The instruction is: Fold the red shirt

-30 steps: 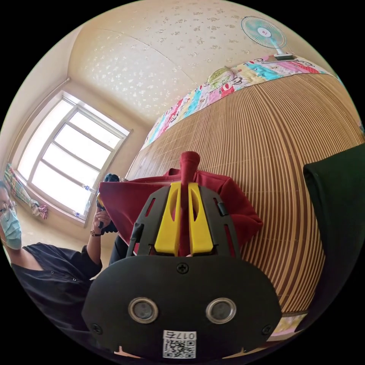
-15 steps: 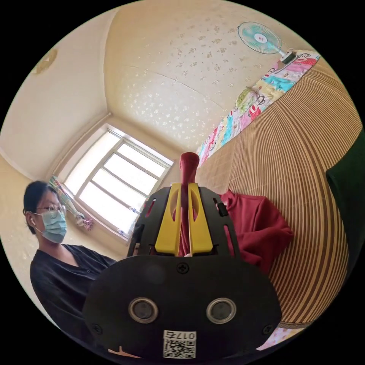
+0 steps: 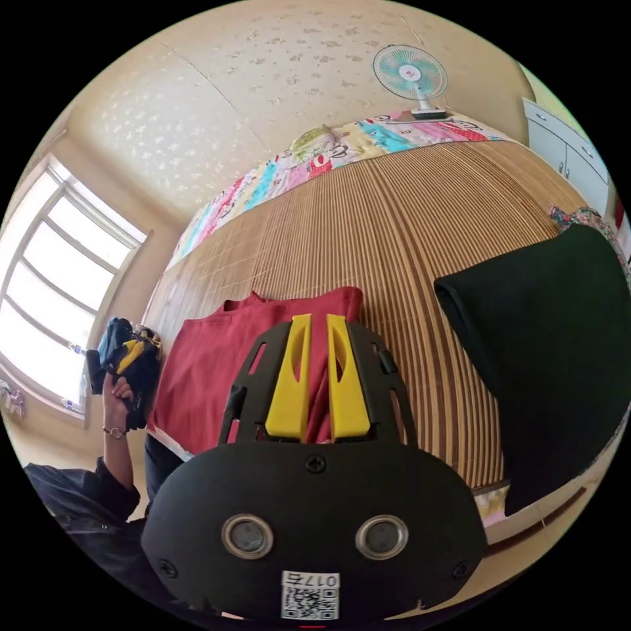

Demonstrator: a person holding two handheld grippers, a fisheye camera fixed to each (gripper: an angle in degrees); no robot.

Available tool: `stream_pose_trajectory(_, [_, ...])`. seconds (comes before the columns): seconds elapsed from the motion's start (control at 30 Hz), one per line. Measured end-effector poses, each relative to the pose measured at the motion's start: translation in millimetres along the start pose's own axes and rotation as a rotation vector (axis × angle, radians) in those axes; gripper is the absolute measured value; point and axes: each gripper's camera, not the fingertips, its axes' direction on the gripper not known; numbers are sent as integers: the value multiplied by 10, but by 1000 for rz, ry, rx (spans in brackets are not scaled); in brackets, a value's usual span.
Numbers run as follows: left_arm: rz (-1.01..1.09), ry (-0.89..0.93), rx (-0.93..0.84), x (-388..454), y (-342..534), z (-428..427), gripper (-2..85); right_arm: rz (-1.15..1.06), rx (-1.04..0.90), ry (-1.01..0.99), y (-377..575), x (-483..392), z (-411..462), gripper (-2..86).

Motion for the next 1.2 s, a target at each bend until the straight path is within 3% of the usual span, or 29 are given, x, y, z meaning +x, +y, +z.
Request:
stream_pose_trajectory(0.23, [40, 194, -235, 154, 642, 913, 117, 67, -32, -148, 424, 325, 474, 111])
stream_pose_trajectory(0.37, [205, 104, -196, 657, 1102, 879, 123, 46, 25, -128, 862, 15, 364, 111])
stream_pose_trajectory(0.47, [203, 291, -104, 721, 1373, 774, 101, 0, 10, -161, 1275, -259, 378, 98])
stream_pose_trajectory(0.53, [245, 307, -106, 791, 1489, 837, 68, -61, -7, -93, 1521, -425, 490, 89])
stream_pose_trajectory(0.6, [218, 110, -189, 796, 1580, 1059, 30, -149, -84, -41, 1714, -524, 727, 80])
stream_pose_trajectory(0.67, [197, -247, -364, 748, 1724, 1452, 1, -186, -178, 107, 1934, -499, 1046, 63])
stream_pose_trajectory(0.77, [240, -274, -284, 766, 1922, 1410, -8, -204, -225, 299, 2158, -382, 1298, 29])
stream_pose_trajectory(0.9, [201, -181, -189, 580, 2050, 1131, -8, -96, -272, 273, 2168, -276, 1411, 17])
stream_pose_trajectory(1.03, [110, -93, -41, 189, 2131, 628, 1, -160, -216, 425, 2210, -477, 1466, 27])
stream_pose_trajectory(1.2, [-24, 71, -82, -277, 2055, 575, 92, -184, -266, 443, 2268, -631, 1887, 50])
